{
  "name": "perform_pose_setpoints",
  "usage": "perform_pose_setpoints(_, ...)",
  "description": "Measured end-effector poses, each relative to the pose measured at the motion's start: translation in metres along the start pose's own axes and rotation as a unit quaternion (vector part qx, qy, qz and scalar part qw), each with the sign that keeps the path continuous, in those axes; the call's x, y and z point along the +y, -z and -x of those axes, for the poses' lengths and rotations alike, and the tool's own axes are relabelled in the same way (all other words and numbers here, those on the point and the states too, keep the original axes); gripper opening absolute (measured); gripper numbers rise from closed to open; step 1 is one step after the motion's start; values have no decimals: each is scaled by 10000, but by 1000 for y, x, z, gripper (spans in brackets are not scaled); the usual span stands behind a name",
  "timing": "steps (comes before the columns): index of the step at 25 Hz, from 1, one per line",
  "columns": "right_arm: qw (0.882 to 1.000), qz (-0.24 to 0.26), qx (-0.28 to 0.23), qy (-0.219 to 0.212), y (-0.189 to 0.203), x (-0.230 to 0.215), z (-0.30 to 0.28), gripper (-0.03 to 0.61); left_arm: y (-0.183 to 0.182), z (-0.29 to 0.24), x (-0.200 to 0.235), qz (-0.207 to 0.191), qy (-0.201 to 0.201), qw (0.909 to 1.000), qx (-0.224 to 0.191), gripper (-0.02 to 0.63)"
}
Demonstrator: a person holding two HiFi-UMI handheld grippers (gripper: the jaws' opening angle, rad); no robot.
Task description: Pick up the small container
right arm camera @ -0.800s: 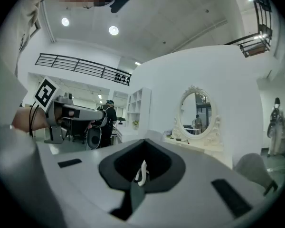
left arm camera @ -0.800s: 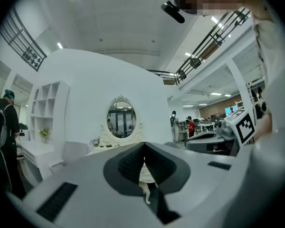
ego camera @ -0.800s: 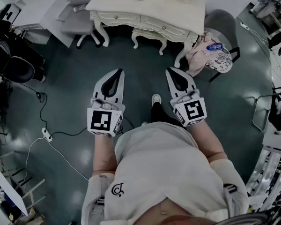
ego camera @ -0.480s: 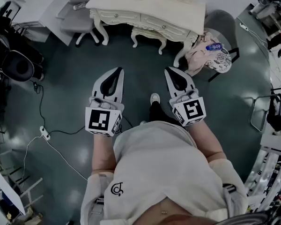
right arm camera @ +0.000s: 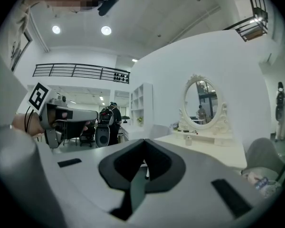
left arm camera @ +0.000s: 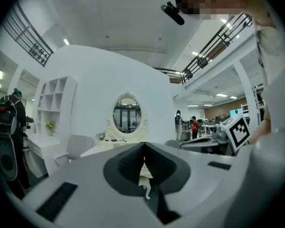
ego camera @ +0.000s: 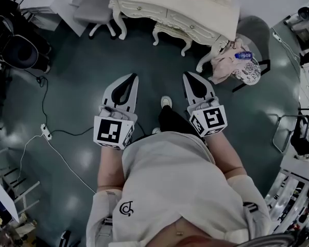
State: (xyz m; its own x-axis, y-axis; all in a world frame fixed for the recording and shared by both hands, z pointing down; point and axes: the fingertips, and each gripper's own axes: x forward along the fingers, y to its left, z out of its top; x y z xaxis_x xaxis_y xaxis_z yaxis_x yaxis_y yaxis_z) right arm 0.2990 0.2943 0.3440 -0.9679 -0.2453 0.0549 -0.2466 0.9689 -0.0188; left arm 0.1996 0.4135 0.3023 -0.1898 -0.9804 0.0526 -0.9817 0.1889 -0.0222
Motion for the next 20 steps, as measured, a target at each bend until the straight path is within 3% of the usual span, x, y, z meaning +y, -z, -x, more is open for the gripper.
perform_pose_setpoints(9, 9993, 230, 150, -269, 22, -30, -79, 8, 19, -58, 50, 21, -254, 9994, 217, 12)
perform_pose_setpoints(20, 9997, -19, 230, 28, 10, -147, -247, 8, 22, -232, 154, 62, -62, 9992, 384, 12)
